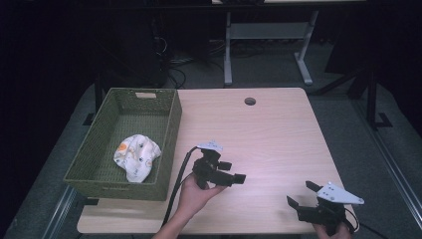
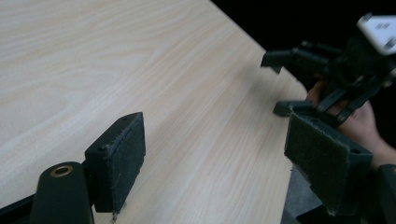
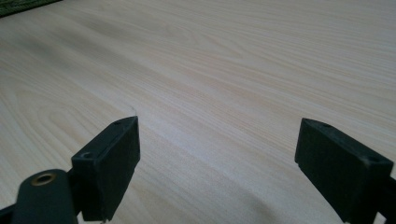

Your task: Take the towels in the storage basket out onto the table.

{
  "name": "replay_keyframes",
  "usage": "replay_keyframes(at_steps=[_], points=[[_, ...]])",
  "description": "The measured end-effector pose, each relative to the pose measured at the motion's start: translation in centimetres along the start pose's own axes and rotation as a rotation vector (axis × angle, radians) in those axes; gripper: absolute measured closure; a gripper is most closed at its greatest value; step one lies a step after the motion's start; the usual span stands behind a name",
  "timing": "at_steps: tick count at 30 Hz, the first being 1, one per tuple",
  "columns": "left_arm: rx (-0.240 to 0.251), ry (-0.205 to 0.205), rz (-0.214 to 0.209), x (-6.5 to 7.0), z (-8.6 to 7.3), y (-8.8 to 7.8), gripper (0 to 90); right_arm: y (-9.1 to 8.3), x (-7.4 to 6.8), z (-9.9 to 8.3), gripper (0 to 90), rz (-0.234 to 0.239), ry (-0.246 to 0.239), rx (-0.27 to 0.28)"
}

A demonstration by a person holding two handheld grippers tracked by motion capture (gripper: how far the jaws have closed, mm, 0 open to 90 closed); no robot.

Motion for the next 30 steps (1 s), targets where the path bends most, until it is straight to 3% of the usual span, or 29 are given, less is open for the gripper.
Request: replay_keyframes(at_steps=[6,16,27,30], points=[[0.006,-0.009,-0.022,0.0,1.4,-0.9,19.1,0.1,0.1,0.0,13.6,-0.001,-0.002,-0.001],[0.021,-0.04,-0.073,0.3,2.4,-2.1,17.2,0.1,0.0,0.1,13.6,0.0,-0.002,0.003],[0.035,-0.072,-0.15,0.6,3.7,-4.5,17.5,0.1,0.0,0.1,13.6,-0.001,-0.009,0.002],[0.041,-0.074,-0.148,0.6,4.1,-5.3,17.4,0.0,-0.1,0.1,13.7,0.0,-0.011,0.002]])
Point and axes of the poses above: each handheld gripper's, and its own axes: y roughly forward along the jaws, z roughly out of its top, x roughly to its right, the point moved 7 cm from there along y, roughly forward along the jaws, and after that the axes turned 6 degrees about -z, right-handed, at the moved point
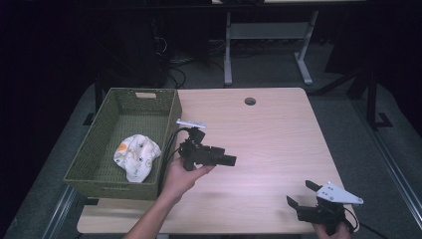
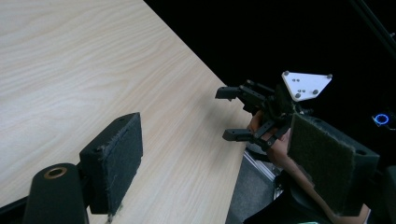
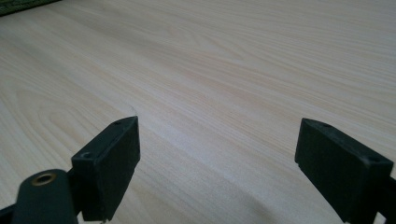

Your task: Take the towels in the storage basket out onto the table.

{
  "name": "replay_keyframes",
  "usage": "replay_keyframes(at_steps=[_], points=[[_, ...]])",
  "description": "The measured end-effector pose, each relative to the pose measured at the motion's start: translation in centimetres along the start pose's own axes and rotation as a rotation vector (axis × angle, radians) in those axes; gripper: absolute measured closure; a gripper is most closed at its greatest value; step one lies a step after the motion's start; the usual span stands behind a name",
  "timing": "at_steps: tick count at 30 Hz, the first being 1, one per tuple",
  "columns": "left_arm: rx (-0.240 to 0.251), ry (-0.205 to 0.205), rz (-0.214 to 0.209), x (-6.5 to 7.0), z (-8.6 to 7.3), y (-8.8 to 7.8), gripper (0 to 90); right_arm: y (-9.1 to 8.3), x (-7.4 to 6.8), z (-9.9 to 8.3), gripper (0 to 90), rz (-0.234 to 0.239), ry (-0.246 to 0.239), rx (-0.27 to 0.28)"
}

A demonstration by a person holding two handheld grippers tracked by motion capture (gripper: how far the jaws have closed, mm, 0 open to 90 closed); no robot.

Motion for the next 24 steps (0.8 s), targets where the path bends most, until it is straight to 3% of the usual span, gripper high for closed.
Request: replay_keyframes(at_steps=[6,9,14,24], points=[[0.0,-0.03,-0.035,0.2,0.6,-1.4,16.4,0.0,0.0,0.0,13.6,-0.001,0.001,-0.003],[0.001,-0.031,-0.031,0.2,0.7,-1.9,16.4,0.1,0.0,0.0,13.7,-0.001,0.001,-0.003],[0.01,-0.04,-0.01,0.0,1.2,-4.2,16.4,0.0,0.0,0.0,13.6,-0.002,0.0,0.0],[0.048,-0.086,0.024,-1.8,1.7,-8.2,17.0,0.2,-0.1,0.0,13.6,0.001,-0.009,-0.008]])
Point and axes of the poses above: each handheld gripper's, and its own axes: y roughly forward along the jaws, z roughly out of its top, x roughly to its right, the point moved 7 cm from there along y, roughly forward along the jaws, and after that the axes turned 6 degrees about -z, right-handed, at the moved point
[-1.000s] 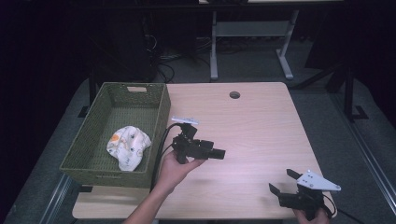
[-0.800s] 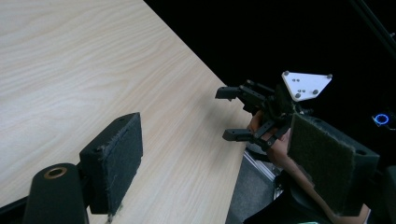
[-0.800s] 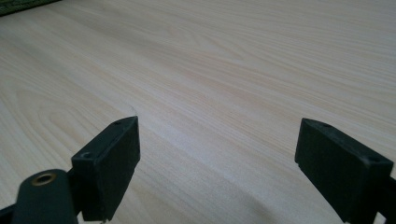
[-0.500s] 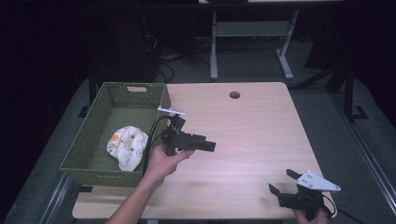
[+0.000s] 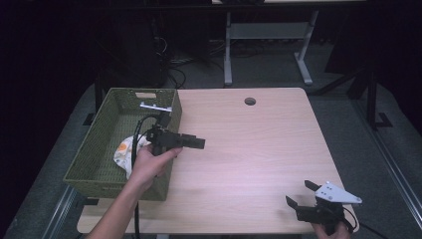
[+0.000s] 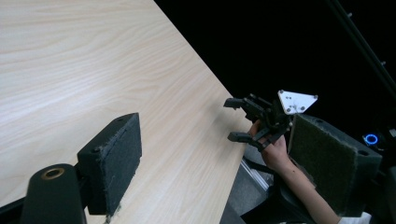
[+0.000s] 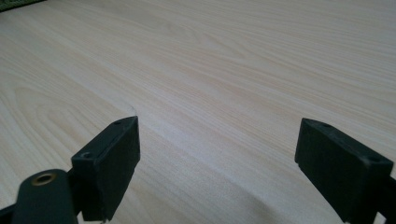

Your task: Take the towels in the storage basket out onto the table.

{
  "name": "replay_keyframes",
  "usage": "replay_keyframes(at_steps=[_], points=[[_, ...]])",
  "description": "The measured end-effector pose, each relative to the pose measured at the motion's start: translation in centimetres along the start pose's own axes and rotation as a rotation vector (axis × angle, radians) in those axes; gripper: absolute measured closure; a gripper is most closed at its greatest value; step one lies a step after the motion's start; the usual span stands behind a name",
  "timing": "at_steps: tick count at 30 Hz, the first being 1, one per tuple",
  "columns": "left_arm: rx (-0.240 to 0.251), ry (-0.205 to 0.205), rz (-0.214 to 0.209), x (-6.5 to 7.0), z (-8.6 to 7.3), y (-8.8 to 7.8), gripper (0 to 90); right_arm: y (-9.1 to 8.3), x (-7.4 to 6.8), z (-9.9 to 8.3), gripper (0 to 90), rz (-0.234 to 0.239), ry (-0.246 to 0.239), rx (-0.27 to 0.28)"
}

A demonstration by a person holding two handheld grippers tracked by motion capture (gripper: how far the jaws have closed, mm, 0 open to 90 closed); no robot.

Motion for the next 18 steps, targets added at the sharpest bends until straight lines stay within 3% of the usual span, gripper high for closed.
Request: replay_keyframes(at_steps=[5,18], points=[[0.022,-0.017,0.035,-0.9,0.4,-2.0,17.0,0.1,0.0,0.0,13.6,0.0,-0.006,-0.003],[0.077,-0.086,0.077,-3.6,0.3,-6.4,17.3,0.0,0.0,0.0,13.6,-0.003,-0.004,-0.003]])
Point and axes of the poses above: each handheld gripper's, and its own axes: y roughly forward along the jaws, z roughly out of its top, x roughly to its right, the point moved 7 cm from there along y, roughly forward along the jaws, and after that the axes turned 6 degrees about -z, right-handed, at the moved point
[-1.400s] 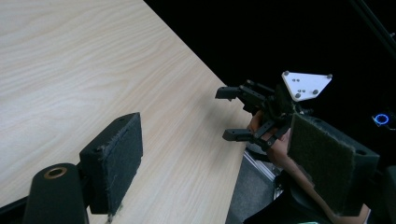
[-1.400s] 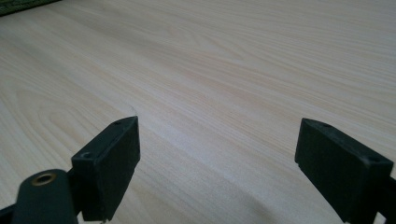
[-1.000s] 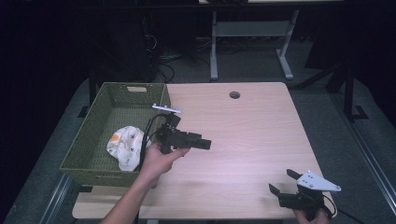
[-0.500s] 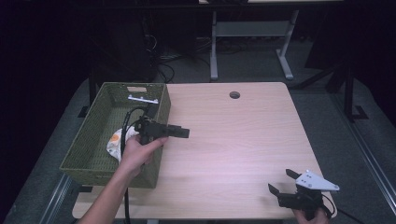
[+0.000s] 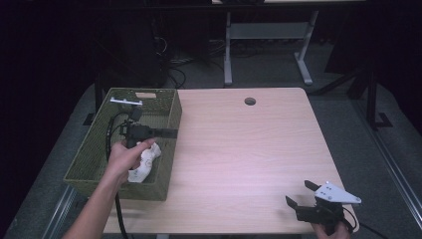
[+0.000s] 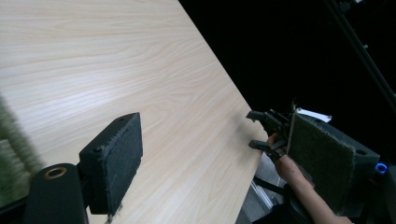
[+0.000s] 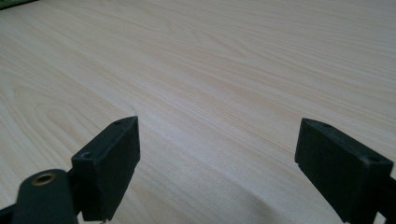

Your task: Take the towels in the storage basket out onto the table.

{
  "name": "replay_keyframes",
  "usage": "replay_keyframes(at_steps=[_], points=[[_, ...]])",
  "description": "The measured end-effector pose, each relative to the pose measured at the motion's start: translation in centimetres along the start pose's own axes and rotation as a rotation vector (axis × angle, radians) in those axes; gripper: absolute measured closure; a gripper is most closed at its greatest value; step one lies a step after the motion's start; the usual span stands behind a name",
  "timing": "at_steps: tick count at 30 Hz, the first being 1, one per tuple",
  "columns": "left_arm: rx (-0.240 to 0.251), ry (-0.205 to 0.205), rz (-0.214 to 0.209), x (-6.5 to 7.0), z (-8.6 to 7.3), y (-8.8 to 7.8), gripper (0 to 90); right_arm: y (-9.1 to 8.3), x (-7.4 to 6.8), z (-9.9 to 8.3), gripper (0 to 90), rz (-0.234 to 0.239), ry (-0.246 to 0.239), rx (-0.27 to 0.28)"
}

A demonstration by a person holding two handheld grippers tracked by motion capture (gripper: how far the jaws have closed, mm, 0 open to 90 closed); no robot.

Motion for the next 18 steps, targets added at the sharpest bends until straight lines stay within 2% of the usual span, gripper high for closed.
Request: replay_keyframes(at_steps=[5,8,9,10,12,13,14,17,18], points=[[0.007,-0.012,0.02,-0.9,-0.1,-1.0,17.3,0.1,-0.1,0.0,13.6,0.002,0.005,-0.005],[0.016,-0.025,0.078,-2.1,-0.1,-2.3,17.3,0.1,-0.1,0.0,13.7,0.004,0.003,-0.003],[0.016,-0.025,0.078,-2.1,-0.1,-2.3,17.3,0.1,-0.1,0.0,13.7,0.004,0.003,-0.003],[0.003,-0.024,0.12,-2.9,-0.3,-2.9,17.4,0.1,-0.1,0.0,13.7,0.004,0.006,-0.005],[0.003,-0.037,0.148,-3.4,-0.5,-3.4,17.4,0.1,-0.2,0.0,13.7,0.004,0.006,-0.006],[0.003,-0.037,0.148,-3.4,-0.5,-3.4,18.5,0.1,-0.2,0.0,13.7,0.004,0.006,-0.006],[-0.008,-0.039,0.189,-4.0,-0.7,-3.7,18.5,0.1,-0.2,0.0,13.7,0.003,0.006,-0.006],[-0.014,-0.047,0.25,-5.1,-0.8,-4.3,20.6,0.1,-0.2,0.0,13.6,0.005,0.004,-0.008],[-0.015,-0.048,0.28,-5.9,-0.9,-4.7,20.6,0.1,-0.2,0.0,13.6,0.004,0.004,-0.007]])
Point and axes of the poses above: each handheld gripper's, and its own axes: y roughly forward along the jaws, z roughly out of its top, x roughly to its right, the point moved 7 cm from there along y, roughly forward along the jaws, and after that the axes turned 6 degrees about -z, right-handed, at the moved point
